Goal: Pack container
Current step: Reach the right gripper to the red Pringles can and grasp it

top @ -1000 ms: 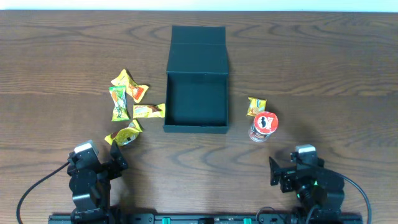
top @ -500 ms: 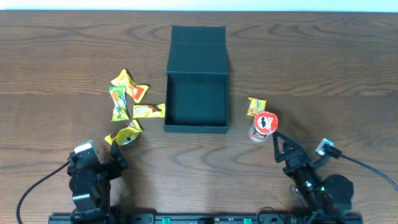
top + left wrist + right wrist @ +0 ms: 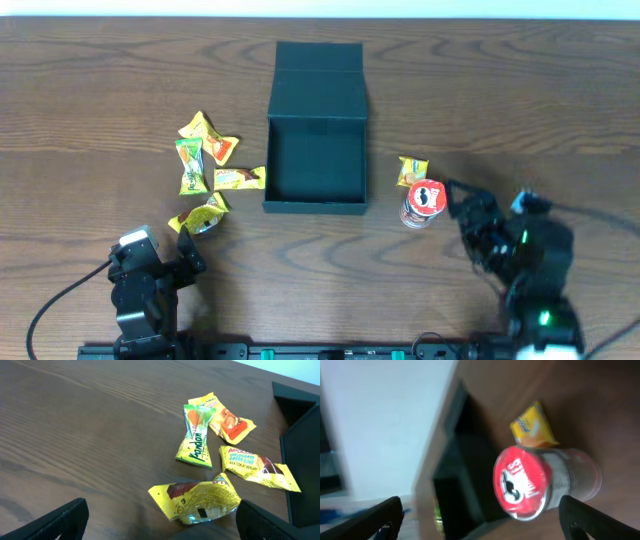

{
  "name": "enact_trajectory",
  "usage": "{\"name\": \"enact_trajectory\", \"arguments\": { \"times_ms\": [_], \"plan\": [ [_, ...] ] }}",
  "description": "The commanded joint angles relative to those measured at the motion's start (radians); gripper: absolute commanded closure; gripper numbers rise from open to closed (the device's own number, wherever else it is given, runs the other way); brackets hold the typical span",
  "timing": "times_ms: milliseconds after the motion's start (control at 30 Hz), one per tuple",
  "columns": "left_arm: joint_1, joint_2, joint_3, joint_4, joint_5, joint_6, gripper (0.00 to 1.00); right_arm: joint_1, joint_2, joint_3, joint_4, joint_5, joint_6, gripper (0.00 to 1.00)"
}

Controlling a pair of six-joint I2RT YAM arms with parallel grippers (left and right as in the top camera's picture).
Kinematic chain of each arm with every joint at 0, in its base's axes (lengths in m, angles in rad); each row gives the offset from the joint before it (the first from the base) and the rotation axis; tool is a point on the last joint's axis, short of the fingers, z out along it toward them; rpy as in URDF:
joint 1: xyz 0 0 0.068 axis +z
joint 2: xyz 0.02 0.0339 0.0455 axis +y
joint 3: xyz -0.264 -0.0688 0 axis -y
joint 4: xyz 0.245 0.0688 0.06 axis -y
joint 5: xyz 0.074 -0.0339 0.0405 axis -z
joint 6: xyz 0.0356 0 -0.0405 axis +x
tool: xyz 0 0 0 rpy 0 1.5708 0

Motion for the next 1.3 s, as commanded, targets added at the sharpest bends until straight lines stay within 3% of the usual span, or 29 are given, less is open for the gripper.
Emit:
{"name": "enact_trajectory", "arguments": {
  "times_ms": [0,167,433,1267],
  "plan": [
    [0.001,-0.006,-0.015,0.002,0.0,0.007,0.05,-0.019,0.209,0.194,-0.098,0.016,-0.16,0.01],
    [0.001,-0.006,-0.015,0.002,0.0,0.008,0.05,-0.014,0.628,0.572,-0.458,0.08,-0.303,0.01],
    [0.001,-0.006,-0.015,0.002,0.0,0.007,0.05,0.093,0.948,0.858,-0.717,0.16,-0.342,0.01],
    [0.001,-0.006,-0.015,0.002,0.0,0.007,0.05,0.237,1.122,0.875,-0.83,0.187,-0.355,0.01]
  ]
}}
